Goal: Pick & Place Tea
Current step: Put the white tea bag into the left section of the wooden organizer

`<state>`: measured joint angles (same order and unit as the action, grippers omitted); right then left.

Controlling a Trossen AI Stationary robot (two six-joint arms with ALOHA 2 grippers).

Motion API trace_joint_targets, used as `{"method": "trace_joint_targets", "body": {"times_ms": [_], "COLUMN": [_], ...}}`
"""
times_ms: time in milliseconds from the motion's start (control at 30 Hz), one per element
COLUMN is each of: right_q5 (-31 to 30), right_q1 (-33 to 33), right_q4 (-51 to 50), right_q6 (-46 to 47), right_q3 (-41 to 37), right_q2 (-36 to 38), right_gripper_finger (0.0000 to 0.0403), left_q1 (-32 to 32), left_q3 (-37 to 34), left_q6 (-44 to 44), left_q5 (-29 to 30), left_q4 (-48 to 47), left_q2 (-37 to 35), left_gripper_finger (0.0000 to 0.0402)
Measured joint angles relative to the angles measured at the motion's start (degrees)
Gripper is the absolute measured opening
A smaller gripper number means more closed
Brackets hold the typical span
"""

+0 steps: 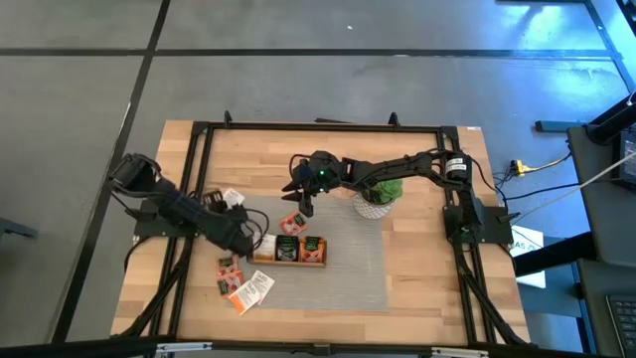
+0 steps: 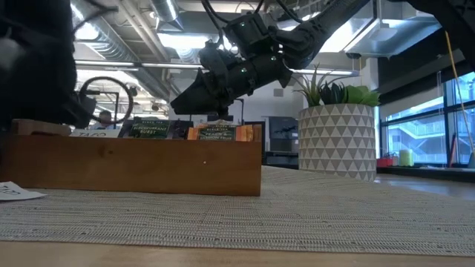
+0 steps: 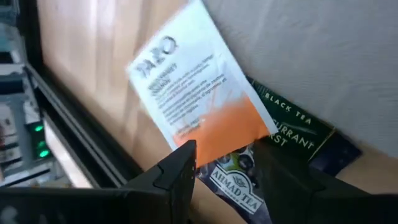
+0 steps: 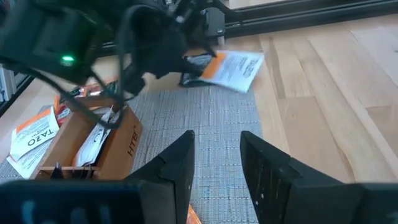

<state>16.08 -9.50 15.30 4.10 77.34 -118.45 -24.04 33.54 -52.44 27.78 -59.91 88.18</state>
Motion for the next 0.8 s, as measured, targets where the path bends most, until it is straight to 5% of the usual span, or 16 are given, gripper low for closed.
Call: {"method": "trace_joint_targets", "body": {"times_ms": [800], "right_q5": [0.0], "right_q1": [-0.46], "right_q4": [0.14], "right_q6": [-0.04], "right_q3": [0.0], "right_q2": [0.0], "right_gripper_finger": [0.013], "left_q1": [12.12], "left_q3": [-4.44], "left_q6": [20.87], "left_q5": [18.63], "left_q4": [18.42], "left_q2": [-0.13], "left_gripper_finger": [0.0157]}}
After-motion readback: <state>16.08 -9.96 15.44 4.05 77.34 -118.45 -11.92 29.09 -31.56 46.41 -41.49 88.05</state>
